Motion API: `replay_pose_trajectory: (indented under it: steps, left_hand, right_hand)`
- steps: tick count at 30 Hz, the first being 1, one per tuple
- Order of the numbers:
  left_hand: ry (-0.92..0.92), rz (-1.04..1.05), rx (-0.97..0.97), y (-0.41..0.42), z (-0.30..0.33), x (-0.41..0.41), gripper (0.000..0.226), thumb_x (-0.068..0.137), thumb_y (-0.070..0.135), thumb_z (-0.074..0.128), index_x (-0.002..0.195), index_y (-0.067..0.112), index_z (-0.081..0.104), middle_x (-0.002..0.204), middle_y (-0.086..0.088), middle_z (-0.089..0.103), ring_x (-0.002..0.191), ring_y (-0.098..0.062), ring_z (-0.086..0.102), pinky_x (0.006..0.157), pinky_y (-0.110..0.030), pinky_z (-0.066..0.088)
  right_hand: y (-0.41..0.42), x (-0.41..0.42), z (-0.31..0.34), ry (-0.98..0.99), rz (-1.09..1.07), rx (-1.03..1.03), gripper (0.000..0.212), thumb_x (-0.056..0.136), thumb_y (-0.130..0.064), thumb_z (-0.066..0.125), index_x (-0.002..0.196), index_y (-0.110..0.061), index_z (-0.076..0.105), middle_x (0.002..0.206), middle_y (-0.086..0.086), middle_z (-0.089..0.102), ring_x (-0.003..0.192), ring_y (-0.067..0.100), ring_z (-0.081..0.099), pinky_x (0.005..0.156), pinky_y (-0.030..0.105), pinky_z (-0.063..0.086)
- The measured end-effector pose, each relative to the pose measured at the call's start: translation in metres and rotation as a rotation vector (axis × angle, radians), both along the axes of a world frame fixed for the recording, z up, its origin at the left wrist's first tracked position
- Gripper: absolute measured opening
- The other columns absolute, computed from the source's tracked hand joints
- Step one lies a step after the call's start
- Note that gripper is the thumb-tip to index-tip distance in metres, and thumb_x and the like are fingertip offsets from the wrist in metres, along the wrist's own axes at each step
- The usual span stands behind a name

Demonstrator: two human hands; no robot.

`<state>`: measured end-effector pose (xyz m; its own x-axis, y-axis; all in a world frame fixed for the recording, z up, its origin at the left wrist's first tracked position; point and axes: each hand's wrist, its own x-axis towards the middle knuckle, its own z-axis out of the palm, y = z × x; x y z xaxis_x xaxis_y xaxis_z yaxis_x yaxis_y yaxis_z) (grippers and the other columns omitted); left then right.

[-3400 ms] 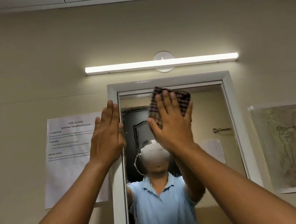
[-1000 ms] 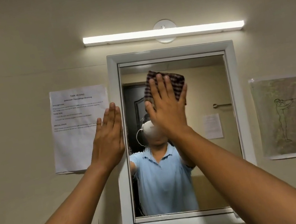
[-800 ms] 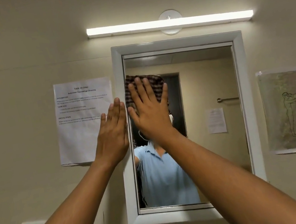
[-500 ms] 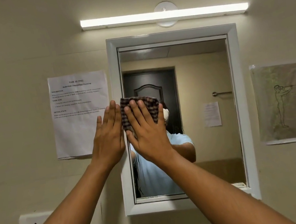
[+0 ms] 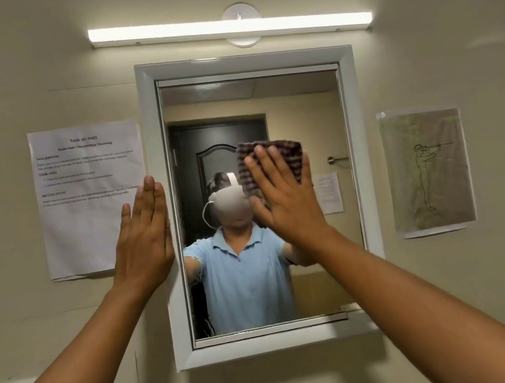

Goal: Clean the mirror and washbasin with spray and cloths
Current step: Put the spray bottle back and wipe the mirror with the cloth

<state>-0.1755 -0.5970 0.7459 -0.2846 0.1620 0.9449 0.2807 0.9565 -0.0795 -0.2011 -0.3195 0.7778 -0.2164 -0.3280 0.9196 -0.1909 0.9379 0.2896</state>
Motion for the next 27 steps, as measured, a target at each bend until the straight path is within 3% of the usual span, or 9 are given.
replay_pose_trajectory:
  steps: [7,18,22,27]
  left_hand:
    - [0.016,-0.011,0.016,0.002,-0.002,0.000,0.068,0.094,0.017,0.028,0.155,0.014,-0.002,0.164,-0.005,-0.005,0.151,-0.021,0.001,0.122,-0.048,0.012]
    - [-0.007,0.001,0.013,0.004,-0.012,0.006,0.071,0.089,0.014,0.027,0.155,0.012,0.001,0.164,-0.007,-0.004,0.151,-0.023,0.002,0.121,-0.048,0.014]
    - [-0.031,0.008,0.014,0.004,-0.019,0.007,0.072,0.088,0.017,0.025,0.155,0.012,-0.001,0.164,-0.008,-0.005,0.151,-0.024,0.001,0.121,-0.050,0.015]
    - [-0.046,-0.003,0.013,0.004,-0.023,0.008,0.073,0.087,0.016,0.029,0.155,0.010,0.002,0.164,-0.008,-0.003,0.151,-0.024,0.002,0.120,-0.050,0.018]
  right_hand:
    - [0.055,0.000,0.016,0.001,-0.013,-0.221,0.066,0.100,-0.048,0.028,0.158,-0.023,0.006,0.167,0.001,0.000,0.153,0.020,-0.005,0.118,0.062,0.003]
    - [0.050,0.001,-0.074,-0.028,-0.040,-0.470,0.068,0.099,-0.049,0.022,0.158,-0.019,0.006,0.166,0.005,0.001,0.153,0.023,-0.002,0.118,0.064,0.004]
    - [0.030,0.001,-0.091,-0.044,-0.006,-0.480,0.069,0.099,-0.050,0.021,0.158,-0.018,0.005,0.166,0.006,0.000,0.153,0.024,-0.001,0.117,0.065,0.000]
    - [-0.005,0.002,-0.069,-0.064,0.016,-0.394,0.070,0.099,-0.053,0.018,0.158,-0.019,0.004,0.166,0.006,-0.001,0.153,0.024,-0.004,0.117,0.066,-0.002]
